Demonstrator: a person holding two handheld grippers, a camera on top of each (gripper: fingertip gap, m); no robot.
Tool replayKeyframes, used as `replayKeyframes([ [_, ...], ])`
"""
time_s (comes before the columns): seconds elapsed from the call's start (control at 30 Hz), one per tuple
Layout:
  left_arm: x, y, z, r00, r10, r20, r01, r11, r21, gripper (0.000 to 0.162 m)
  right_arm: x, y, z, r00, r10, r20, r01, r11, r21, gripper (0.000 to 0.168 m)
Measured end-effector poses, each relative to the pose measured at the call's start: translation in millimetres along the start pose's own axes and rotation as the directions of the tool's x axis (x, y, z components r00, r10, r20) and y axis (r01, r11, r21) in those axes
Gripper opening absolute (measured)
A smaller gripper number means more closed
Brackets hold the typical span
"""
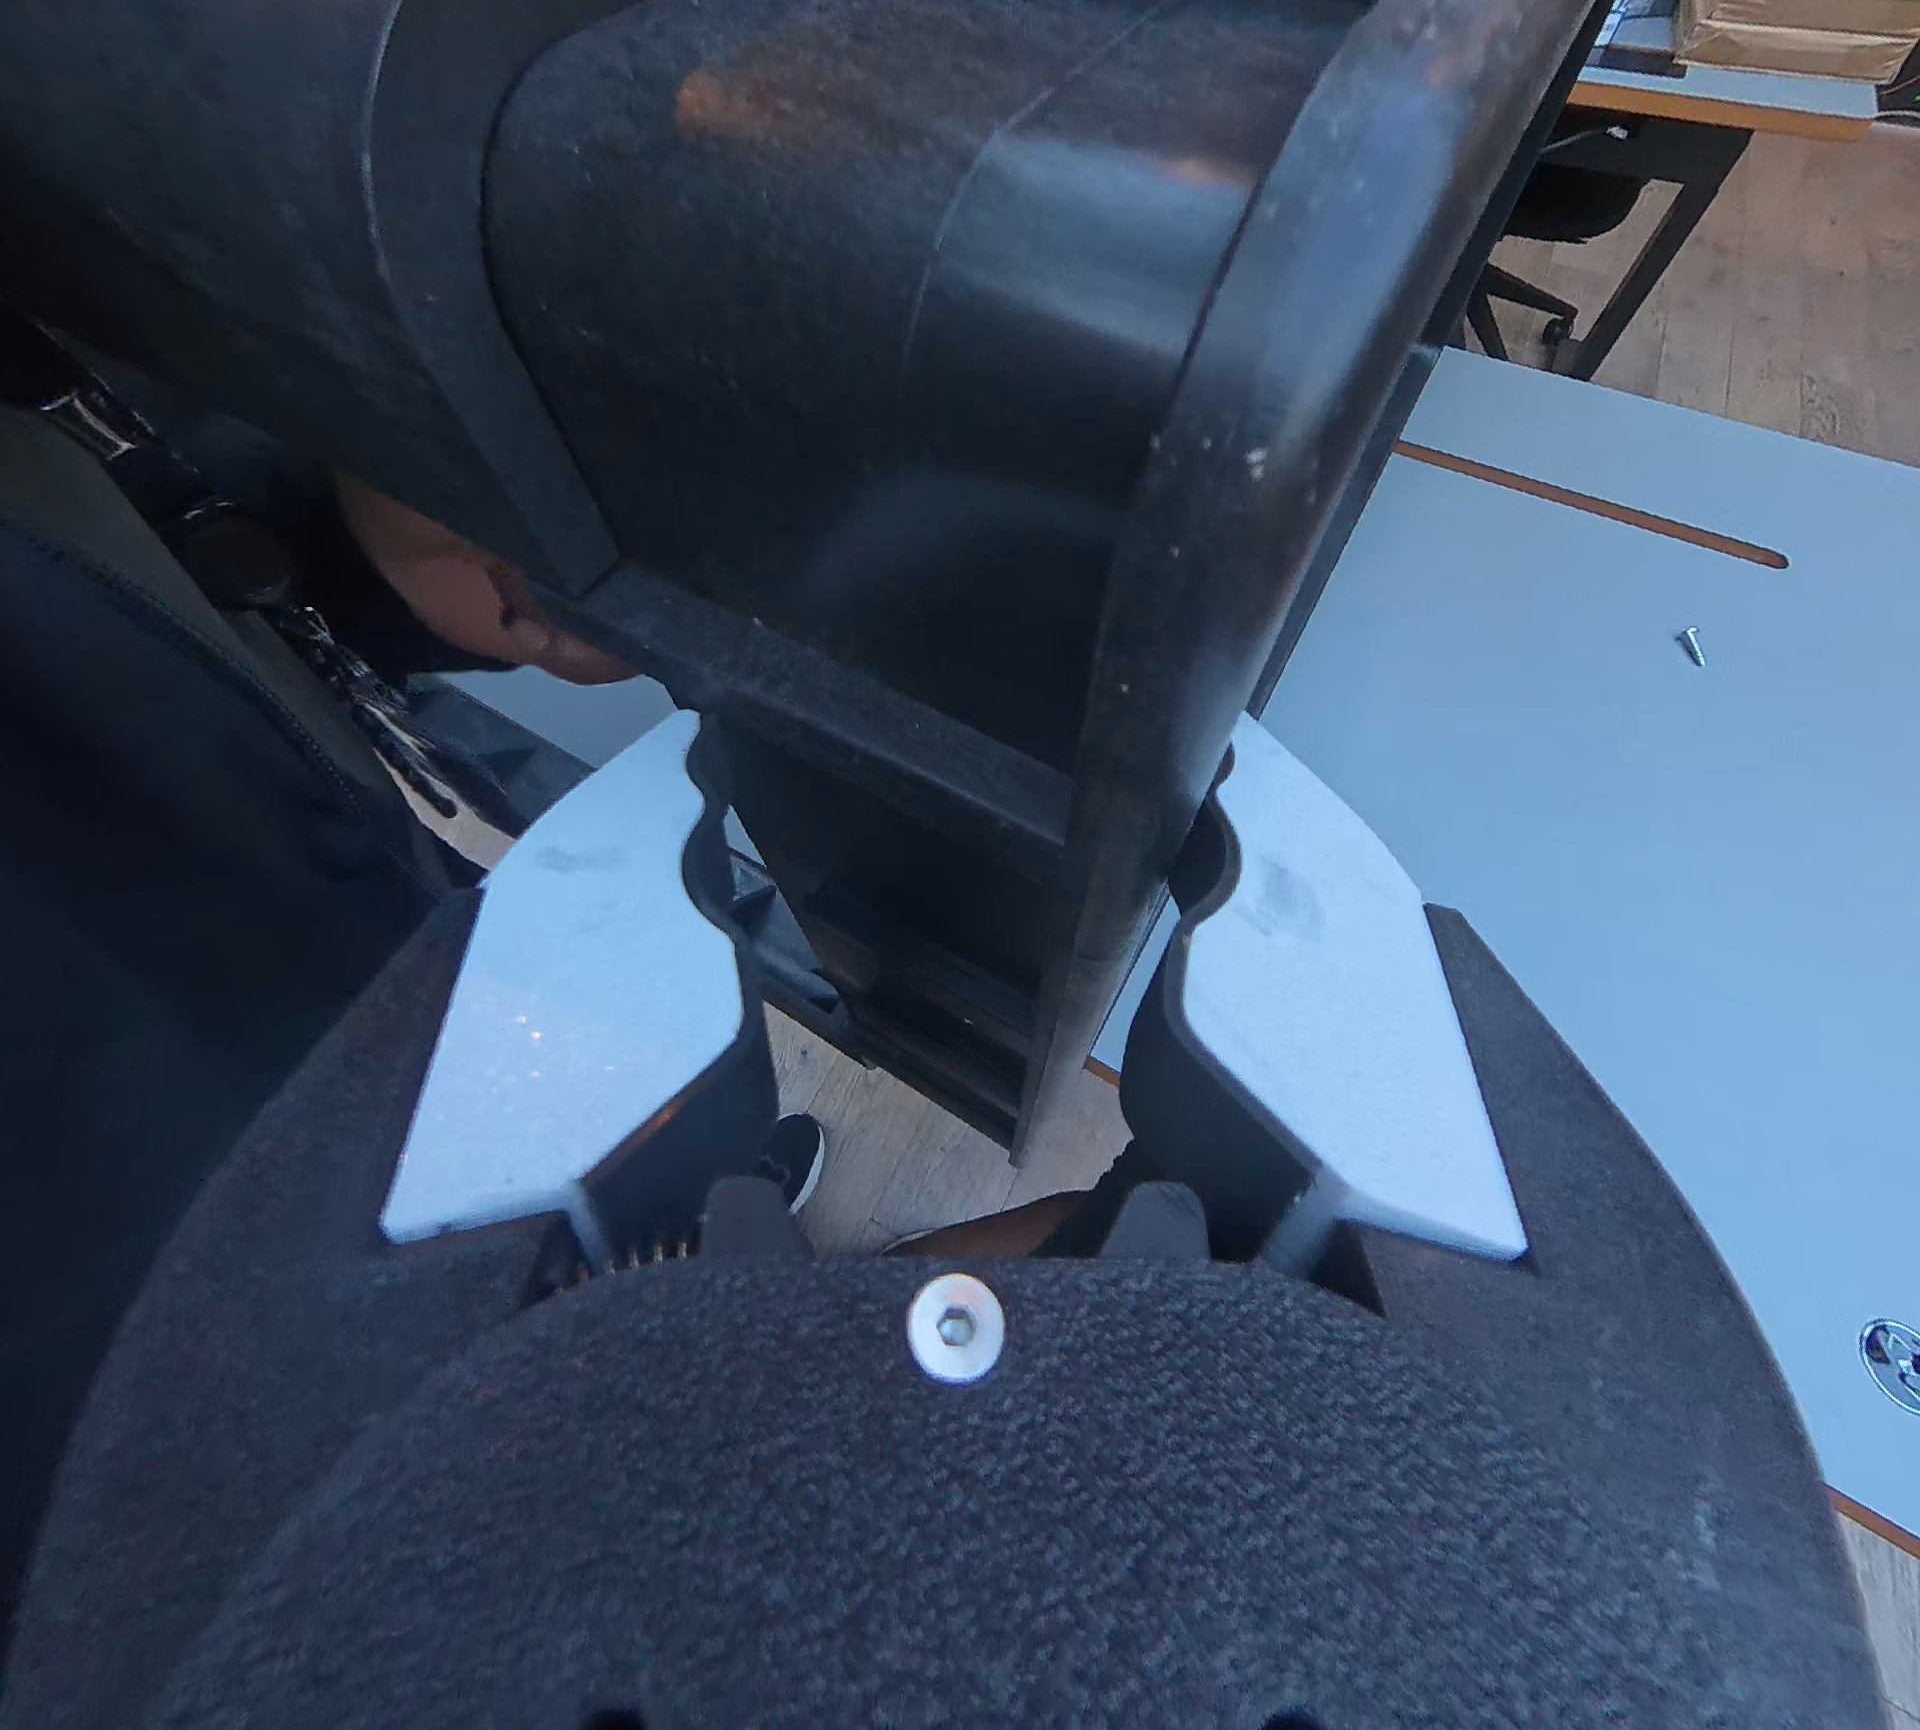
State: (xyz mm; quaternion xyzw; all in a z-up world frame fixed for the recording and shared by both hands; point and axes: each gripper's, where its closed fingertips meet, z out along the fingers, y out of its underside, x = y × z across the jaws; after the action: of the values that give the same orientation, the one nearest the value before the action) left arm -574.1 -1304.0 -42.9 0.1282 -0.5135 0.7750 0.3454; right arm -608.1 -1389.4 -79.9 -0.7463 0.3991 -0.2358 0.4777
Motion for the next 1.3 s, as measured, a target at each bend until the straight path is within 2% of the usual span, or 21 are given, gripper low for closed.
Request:
replayKeyframes([
  [0.07, -1.8, -4.6, -0.2, 0.964, -0.254, -0.071, 0.254, 0.967, -0.010, 0.018, 0.1, 0.4, 0.0, 1.000, -0.001, -0.001, 0.001, 1.000, -0.007, 0.087],
  [0.1, -6.0, -0.8, 0.5, 0.933, -0.355, -0.062, 0.352, 0.934, -0.052, 0.018, 0.2, 0.7, 0.0, 1.000, -0.004, -0.002, 0.004, 1.000, -0.013, 0.086],
  [0.2, -7.4, 2.4, 1.3, 0.835, -0.547, -0.062, 0.540, 0.835, -0.102, 0.019, 0.5, 1.6, 0.0, 1.000, -0.014, -0.003, 0.014, 0.999, -0.029, 0.086],
  [0.27, -5.1, -0.2, 1.1, 0.798, -0.596, -0.087, 0.590, 0.802, -0.091, 0.019, 0.6, 1.8, 0.0, 1.000, -0.018, -0.002, 0.018, 0.999, -0.033, 0.086],
  [0.4, -15.1, 13.9, -11.5, 0.843, -0.538, -0.008, 0.535, 0.841, -0.081, 0.019, 1.1, 1.6, 0.0, 1.000, -0.022, 0.000, 0.022, 0.999, -0.031, 0.084],
  [0.53, -15.3, 35.4, -36.8, 0.873, -0.473, 0.115, 0.486, 0.861, -0.148, 0.019, 0.1, 0.7, -0.1, 1.000, -0.018, 0.016, 0.019, 1.000, -0.015, 0.084],
  [0.6, -9.3, 56.2, -62.2, 0.901, -0.382, 0.206, 0.426, 0.869, -0.252, 0.013, -0.6, 0.9, -0.4, 0.999, -0.024, 0.026, 0.025, 1.000, -0.017, 0.086],
  [0.7, 7.8, 97.8, -128.1, 0.904, -0.225, 0.363, 0.370, 0.836, -0.404, 0.004, -1.8, 0.5, -1.0, 0.998, -0.033, 0.051, 0.033, 0.999, -0.004, 0.086],
  [0.8, 31.4, 136.6, -199.4, 0.846, -0.121, 0.520, 0.406, 0.778, -0.479, 0.005, -2.5, 0.0, -1.9, 0.995, -0.043, 0.085, 0.042, 0.999, 0.014, 0.083],
  [0.93, 53.2, 163.8, -267.9, 0.733, -0.072, 0.676, 0.460, 0.785, -0.416, 0.006, -4.7, -0.8, -3.5, 0.989, -0.053, 0.140, 0.048, 0.998, 0.037, 0.081],
  [1.13, 114.6, 178.2, -323.3, 0.705, 0.070, 0.706, 0.257, 0.902, -0.346, 0.001, -6.4, -2.4, -6.1, 0.969, -0.086, 0.232, 0.067, 0.994, 0.089, 0.075],
  [1.23, 165.6, 180.9, -357.5, 0.567, 0.089, 0.819, 0.222, 0.941, -0.256, 0.001, -8.3, -4.2, -6.9, 0.952, -0.093, 0.292, 0.063, 0.992, 0.113, 0.072],
  [1.3, 209.0, 152.5, -364.0, 0.485, 0.103, 0.869, 0.132, 0.973, -0.189, 0.001, -10.2, -5.7, -6.9, 0.943, -0.095, 0.320, 0.057, 0.990, 0.125, 0.074],
])
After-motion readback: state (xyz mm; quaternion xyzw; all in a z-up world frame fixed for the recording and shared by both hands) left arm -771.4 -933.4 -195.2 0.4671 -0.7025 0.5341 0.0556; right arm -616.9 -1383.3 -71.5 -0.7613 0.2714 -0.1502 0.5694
